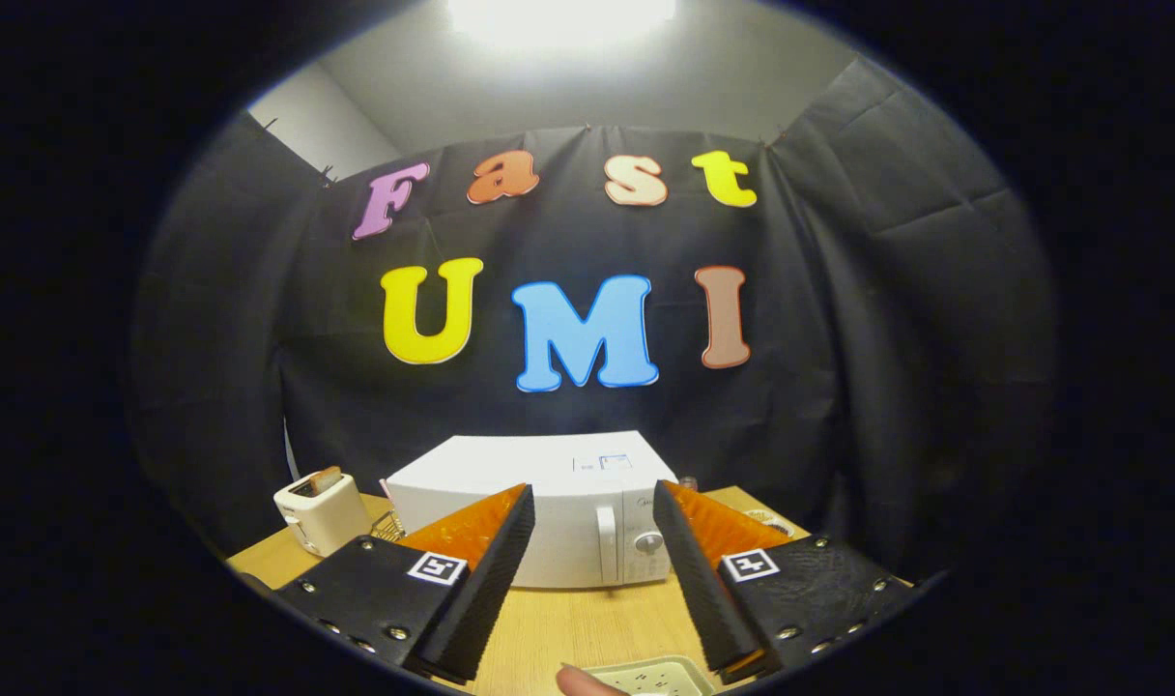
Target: Open the microwave, put the food inside, and close the microwave door.
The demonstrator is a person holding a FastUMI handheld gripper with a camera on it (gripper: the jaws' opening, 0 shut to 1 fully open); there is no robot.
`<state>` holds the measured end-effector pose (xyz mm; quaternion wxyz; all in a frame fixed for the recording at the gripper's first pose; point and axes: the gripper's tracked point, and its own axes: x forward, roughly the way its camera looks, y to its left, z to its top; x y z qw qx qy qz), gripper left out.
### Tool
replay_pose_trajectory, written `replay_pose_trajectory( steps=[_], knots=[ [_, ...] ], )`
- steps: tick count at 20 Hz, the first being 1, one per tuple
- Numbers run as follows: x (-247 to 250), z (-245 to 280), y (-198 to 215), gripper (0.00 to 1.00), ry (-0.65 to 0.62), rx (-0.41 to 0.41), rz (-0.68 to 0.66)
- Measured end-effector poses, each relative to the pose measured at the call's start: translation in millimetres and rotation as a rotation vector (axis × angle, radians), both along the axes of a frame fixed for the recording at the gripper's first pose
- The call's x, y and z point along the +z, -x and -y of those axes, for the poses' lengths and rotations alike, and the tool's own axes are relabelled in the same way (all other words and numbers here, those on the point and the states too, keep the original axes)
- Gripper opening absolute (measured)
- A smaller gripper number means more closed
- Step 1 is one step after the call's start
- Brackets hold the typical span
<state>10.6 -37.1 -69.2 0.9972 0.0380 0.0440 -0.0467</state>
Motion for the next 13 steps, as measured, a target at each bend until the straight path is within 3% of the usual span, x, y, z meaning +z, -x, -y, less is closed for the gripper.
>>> replay_pose_trajectory(
  steps=[2,13],
  knots=[
    [21,-10,7,0.96,-0.002,0.031,0.039],
    [43,-34,6,0.97,0.029,0.061,0.044]
  ],
)
